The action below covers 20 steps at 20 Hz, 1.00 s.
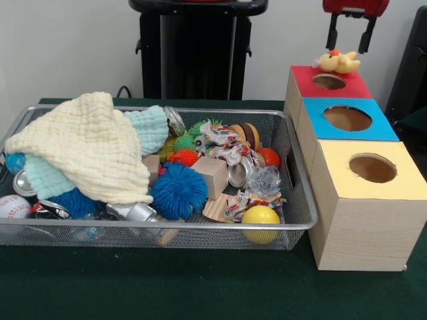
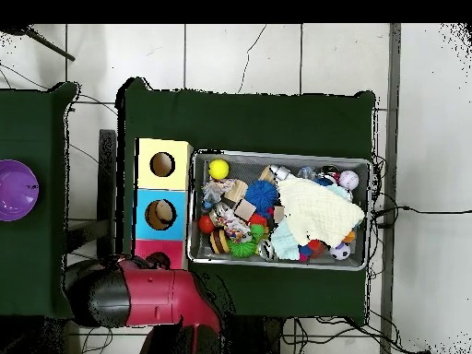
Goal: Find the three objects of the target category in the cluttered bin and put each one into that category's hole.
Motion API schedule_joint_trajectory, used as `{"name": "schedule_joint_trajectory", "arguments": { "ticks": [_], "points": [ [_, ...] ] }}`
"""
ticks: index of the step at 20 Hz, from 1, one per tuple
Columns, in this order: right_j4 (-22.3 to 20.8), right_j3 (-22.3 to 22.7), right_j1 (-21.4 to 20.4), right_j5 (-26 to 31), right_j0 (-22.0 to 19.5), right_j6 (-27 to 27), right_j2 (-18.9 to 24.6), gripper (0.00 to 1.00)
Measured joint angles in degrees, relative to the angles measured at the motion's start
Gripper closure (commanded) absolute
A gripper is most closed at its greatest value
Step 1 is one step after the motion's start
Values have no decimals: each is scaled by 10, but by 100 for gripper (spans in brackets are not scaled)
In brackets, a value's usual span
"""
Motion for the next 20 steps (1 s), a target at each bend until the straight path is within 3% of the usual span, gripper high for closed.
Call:
{"name": "schedule_joint_trajectory", "arguments": {
  "ticks": [20],
  "points": [
    [0, -9, 0, 73, -1, 0, 0, 0]
  ]
}}
